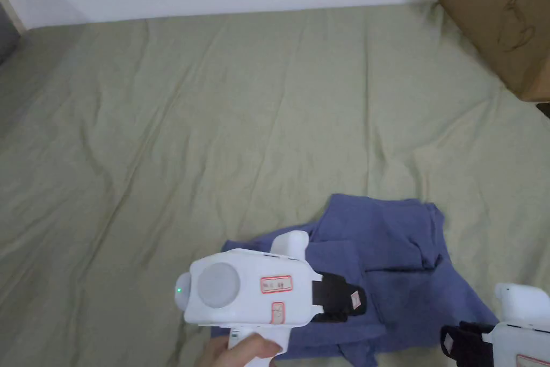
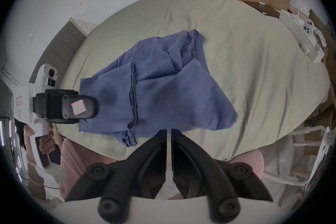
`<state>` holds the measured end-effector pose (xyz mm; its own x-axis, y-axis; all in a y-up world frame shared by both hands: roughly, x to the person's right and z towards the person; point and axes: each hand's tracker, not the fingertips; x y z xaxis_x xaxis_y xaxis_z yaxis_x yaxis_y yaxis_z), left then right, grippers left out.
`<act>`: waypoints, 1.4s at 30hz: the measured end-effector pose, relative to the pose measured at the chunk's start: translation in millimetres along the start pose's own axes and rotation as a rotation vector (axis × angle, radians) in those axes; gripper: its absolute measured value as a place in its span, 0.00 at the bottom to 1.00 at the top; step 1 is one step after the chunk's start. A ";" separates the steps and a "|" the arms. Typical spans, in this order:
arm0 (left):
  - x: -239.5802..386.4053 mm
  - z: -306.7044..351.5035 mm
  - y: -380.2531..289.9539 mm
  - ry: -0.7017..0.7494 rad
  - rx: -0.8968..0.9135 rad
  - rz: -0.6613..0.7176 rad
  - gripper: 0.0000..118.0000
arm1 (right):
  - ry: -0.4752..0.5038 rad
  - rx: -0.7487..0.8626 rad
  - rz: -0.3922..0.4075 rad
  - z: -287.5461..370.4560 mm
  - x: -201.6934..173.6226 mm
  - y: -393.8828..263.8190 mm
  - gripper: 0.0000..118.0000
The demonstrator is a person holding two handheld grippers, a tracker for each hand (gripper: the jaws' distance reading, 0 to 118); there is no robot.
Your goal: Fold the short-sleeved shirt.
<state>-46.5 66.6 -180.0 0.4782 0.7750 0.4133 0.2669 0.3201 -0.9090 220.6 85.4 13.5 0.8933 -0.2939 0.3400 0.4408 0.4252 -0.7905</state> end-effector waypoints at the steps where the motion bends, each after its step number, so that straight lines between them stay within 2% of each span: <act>1: -14.4 21.5 -2.7 -0.010 0.026 0.043 0.02 | -0.001 0.001 0.010 0.3 -3.0 0.6 0.04; 2: -27.8 39.8 -6.1 -0.007 0.049 0.074 0.02 | -0.003 0.000 0.018 -0.4 -5.9 1.2 0.04; 3: -41.3 58.4 -9.6 0.014 0.074 0.104 0.11 | -0.005 -0.003 0.023 -0.9 -10.1 2.1 0.04; 5: -68.8 92.2 -16.1 0.088 0.129 0.118 0.34 | -0.002 -0.009 0.034 -3.9 -16.7 3.2 0.04; 7: -94.0 114.8 -22.3 0.148 0.169 0.152 0.66 | 0.006 -0.017 0.043 -8.0 -25.4 4.8 0.04; 9: -117.8 124.1 -24.4 0.154 0.185 0.193 0.90 | 0.020 -0.041 0.066 -14.1 -35.1 9.1 0.04; 10: -131.0 124.9 -25.4 0.129 0.190 0.226 0.98 | 0.024 -0.053 0.087 -16.6 -41.4 11.5 0.04; 12: -150.3 119.4 -24.0 0.078 0.188 0.314 0.98 | 0.021 -0.060 0.135 -17.9 -58.5 16.4 0.04; 15: -164.7 99.6 -17.3 -0.011 0.198 0.396 1.00 | 0.023 -0.057 0.156 -19.7 -76.2 24.9 0.04; 18: -164.1 85.2 -4.9 -0.096 0.179 0.366 1.00 | 0.042 -0.056 0.171 -21.1 -90.6 31.9 0.04; 21: -156.5 69.0 3.1 -0.077 0.104 0.310 0.99 | 0.044 -0.055 0.195 -23.5 -100.8 36.1 0.04; 25: -150.5 74.2 6.0 -0.036 0.071 0.260 0.86 | 0.047 -0.081 0.203 -34.2 -101.9 38.6 0.04; 26: -155.2 74.8 5.9 -0.011 0.072 0.258 0.60 | 0.042 -0.091 0.212 -37.0 -104.4 38.6 0.04; 27: -163.2 70.3 4.9 0.010 0.055 0.278 0.10 | 0.037 -0.097 0.221 -39.0 -106.8 38.3 0.04; 30: -174.8 69.2 -4.3 -0.097 0.078 0.372 0.11 | 0.034 -0.106 0.234 -41.1 -114.1 38.0 0.04; 34: -182.2 80.4 -6.0 -0.155 0.089 0.380 0.11 | 0.043 -0.112 0.242 -42.0 -117.4 40.4 0.04; 42: -207.7 151.1 -9.6 -0.095 0.137 0.382 0.11 | 0.028 -0.111 0.228 -43.2 -118.5 40.7 0.04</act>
<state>-274.9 -15.0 -265.2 0.4400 0.8969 0.0444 -0.0313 0.0647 -0.9974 129.0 100.6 -81.0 0.9652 -0.2248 0.1334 0.2142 0.3875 -0.8967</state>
